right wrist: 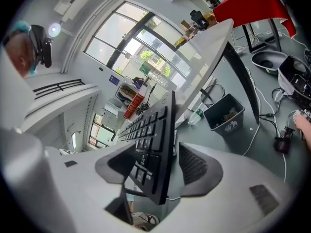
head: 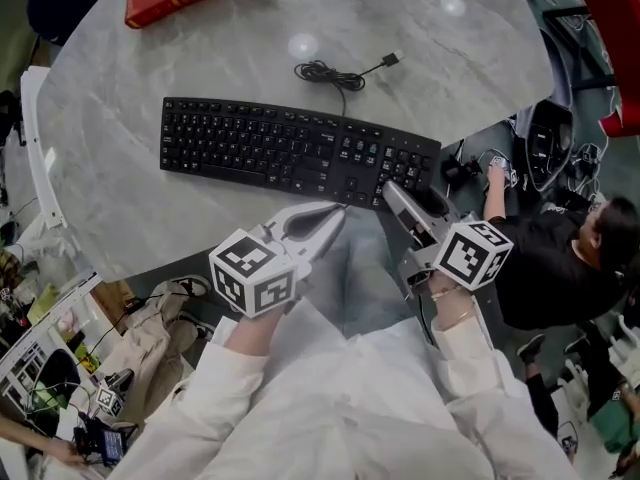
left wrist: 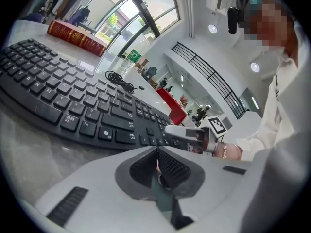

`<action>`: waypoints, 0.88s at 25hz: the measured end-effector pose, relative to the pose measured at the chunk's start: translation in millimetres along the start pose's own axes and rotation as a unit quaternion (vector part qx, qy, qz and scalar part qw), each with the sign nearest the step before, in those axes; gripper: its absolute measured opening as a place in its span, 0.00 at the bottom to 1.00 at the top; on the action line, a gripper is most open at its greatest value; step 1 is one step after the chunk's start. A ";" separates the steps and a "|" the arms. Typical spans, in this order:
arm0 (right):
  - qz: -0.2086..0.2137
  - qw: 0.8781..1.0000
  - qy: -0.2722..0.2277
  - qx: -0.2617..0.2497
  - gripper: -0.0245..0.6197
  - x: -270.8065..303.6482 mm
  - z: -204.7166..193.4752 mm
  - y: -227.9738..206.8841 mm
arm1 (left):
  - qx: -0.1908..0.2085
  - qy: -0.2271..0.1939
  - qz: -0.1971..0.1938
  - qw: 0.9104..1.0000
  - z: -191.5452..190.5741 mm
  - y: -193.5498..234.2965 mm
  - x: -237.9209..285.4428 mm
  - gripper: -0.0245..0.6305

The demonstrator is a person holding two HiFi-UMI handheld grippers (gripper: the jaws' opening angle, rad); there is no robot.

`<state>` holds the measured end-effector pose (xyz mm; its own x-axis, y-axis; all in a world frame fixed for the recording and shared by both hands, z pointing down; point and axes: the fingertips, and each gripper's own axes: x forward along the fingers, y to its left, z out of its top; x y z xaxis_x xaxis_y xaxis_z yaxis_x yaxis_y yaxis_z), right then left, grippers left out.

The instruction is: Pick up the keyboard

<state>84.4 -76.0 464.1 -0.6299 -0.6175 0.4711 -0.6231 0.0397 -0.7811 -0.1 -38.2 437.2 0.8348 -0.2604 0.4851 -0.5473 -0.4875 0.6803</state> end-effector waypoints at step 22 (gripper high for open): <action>0.044 0.997 0.016 0.064 0.32 4.7 -3.1 13.9 | -0.071 -0.059 -0.082 0.992 18.2 -15.6 -1.6 0.07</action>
<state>71.3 -75.9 456.7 -0.6955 -0.5909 0.4087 -0.5008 -0.0091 -0.8655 8.2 -45.3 415.8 0.9099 -0.2876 0.2990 -0.3993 -0.4117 0.8192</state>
